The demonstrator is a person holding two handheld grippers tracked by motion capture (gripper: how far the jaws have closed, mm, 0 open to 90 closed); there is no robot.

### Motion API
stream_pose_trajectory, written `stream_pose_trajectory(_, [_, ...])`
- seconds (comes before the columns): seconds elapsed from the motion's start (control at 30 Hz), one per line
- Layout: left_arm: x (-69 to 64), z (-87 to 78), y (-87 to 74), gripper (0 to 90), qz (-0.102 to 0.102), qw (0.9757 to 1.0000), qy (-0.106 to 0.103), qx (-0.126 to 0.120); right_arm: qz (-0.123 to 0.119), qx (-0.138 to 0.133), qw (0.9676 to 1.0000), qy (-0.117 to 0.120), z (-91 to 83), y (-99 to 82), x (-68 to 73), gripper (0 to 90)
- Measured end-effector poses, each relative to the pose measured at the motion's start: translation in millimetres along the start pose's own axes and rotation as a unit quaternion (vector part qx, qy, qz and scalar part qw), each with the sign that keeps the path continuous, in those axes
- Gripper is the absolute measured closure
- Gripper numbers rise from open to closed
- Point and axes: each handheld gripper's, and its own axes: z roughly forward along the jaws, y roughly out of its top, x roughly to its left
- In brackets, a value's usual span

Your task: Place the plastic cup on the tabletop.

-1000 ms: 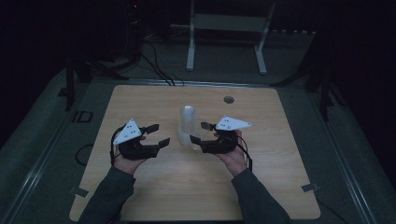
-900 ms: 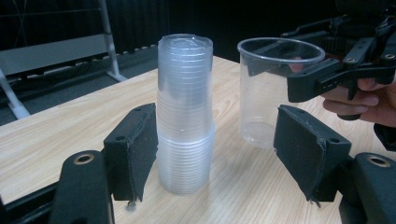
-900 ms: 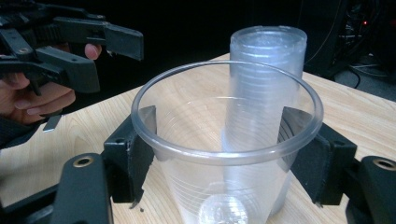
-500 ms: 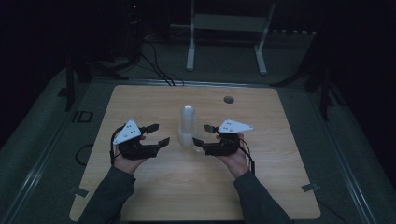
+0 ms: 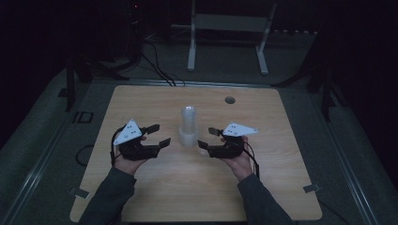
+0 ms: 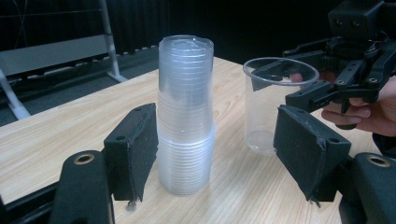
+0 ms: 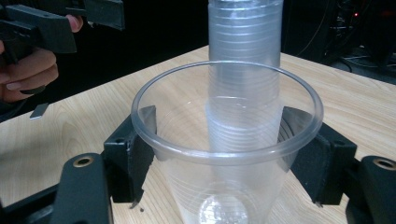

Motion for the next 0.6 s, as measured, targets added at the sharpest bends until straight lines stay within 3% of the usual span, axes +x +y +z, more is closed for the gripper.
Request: stream_pose_trajectory(0.6, [-0.1, 0.1, -0.4, 30.7, 0.001, 1.0, 0.0, 0.0, 0.006, 0.002, 1.0, -0.008, -0.2, -14.7, -6.4, 28.7])
